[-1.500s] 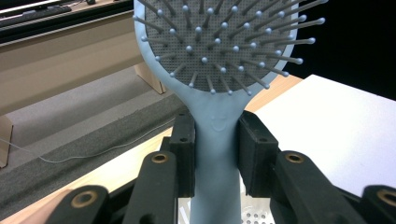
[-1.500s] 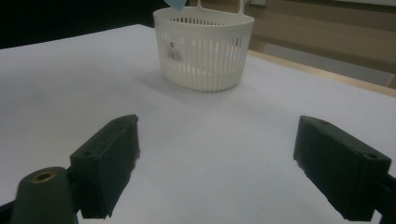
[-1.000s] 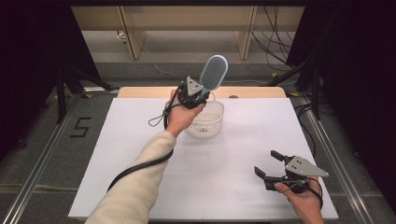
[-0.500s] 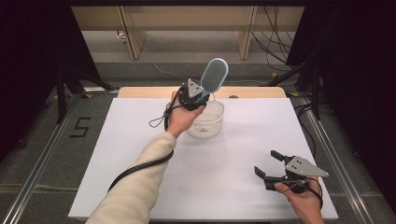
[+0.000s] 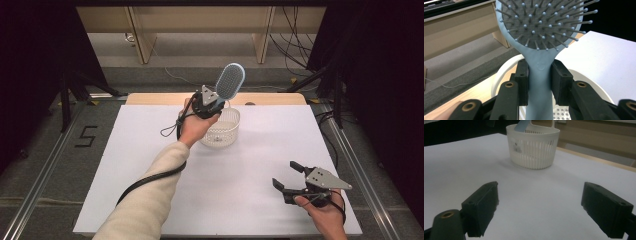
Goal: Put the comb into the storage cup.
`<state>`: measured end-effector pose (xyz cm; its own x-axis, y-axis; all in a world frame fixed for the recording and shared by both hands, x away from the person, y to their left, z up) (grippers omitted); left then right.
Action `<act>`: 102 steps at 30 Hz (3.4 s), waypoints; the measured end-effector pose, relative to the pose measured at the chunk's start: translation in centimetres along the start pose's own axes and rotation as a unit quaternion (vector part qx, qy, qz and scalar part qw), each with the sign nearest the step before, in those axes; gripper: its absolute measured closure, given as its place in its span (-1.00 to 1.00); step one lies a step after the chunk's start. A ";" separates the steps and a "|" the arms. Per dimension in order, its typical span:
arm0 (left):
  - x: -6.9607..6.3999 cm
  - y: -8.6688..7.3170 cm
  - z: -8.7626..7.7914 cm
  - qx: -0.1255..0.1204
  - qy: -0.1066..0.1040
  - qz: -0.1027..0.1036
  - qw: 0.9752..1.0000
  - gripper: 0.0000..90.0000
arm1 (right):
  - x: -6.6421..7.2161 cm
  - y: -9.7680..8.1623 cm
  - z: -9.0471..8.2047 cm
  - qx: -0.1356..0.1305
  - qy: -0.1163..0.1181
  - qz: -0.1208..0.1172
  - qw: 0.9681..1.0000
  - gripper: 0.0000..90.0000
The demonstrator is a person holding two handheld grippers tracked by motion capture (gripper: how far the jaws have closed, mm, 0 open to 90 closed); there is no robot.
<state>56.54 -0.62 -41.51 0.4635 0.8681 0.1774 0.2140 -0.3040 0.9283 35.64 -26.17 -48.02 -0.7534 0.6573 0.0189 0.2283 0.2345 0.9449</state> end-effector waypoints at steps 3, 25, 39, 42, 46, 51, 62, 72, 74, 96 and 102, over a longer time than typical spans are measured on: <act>0.0 -0.1 0.1 0.001 0.000 -0.002 1.000 0.54 | 0.0 0.0 0.0 0.000 0.001 0.000 1.000 -0.66; -0.4 -0.8 0.4 0.013 -0.004 0.014 1.000 0.54 | 0.0 0.0 0.0 0.000 0.000 -0.001 1.000 -0.66; -0.2 -1.0 -1.4 0.049 -0.003 0.035 0.998 0.03 | 0.0 -0.1 0.0 0.003 0.000 -0.003 1.000 -0.66; 0.1 -0.6 -2.2 0.045 -0.001 0.036 0.998 -0.03 | 0.1 -0.1 0.0 0.004 -0.001 -0.002 1.000 -0.66; 0.6 0.1 -3.6 0.036 -0.012 0.019 0.999 -0.11 | 0.1 -0.1 0.1 0.004 -0.001 -0.001 1.000 -0.66; 1.6 0.4 -4.9 0.030 -0.012 0.006 0.999 -0.29 | 0.0 -0.1 0.1 0.004 -0.001 -0.001 1.000 -0.66; 3.5 -0.5 -8.0 0.030 0.001 0.008 1.000 -0.87 | 0.0 -0.1 0.1 0.004 -0.004 -0.003 1.000 -0.66; 4.6 -2.2 -10.1 0.040 0.003 -0.001 0.999 -1.00 | 0.0 -0.1 0.0 0.005 -0.006 -0.003 1.000 -0.66; 4.8 -2.4 -10.5 0.038 0.003 -0.003 0.999 -1.00 | 0.0 0.0 0.0 0.003 -0.006 -0.002 1.000 -0.67; 5.9 -5.9 -14.1 0.030 0.003 0.003 1.000 -1.00 | -0.3 0.0 0.0 0.000 -0.011 0.002 1.000 -0.67; 5.5 -7.1 -14.6 0.036 -0.006 0.009 0.999 -1.00 | -0.3 0.0 -0.1 -0.001 -0.012 0.002 1.000 -0.67</act>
<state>45.06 12.08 -42.39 0.4783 0.8574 0.1901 0.2671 -0.3482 0.8986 35.81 -26.39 -48.00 -0.7368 0.6759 0.0154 0.2304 0.2296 0.9456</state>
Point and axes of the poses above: each handheld gripper's, and its own axes: z roughly forward along the jaws, y roughly out of its top, x roughly to its left, the point moved 6 cm from there along z, roughly forward along the jaws, and after that the axes turned 9 degrees about y, right-handed, at the moved point
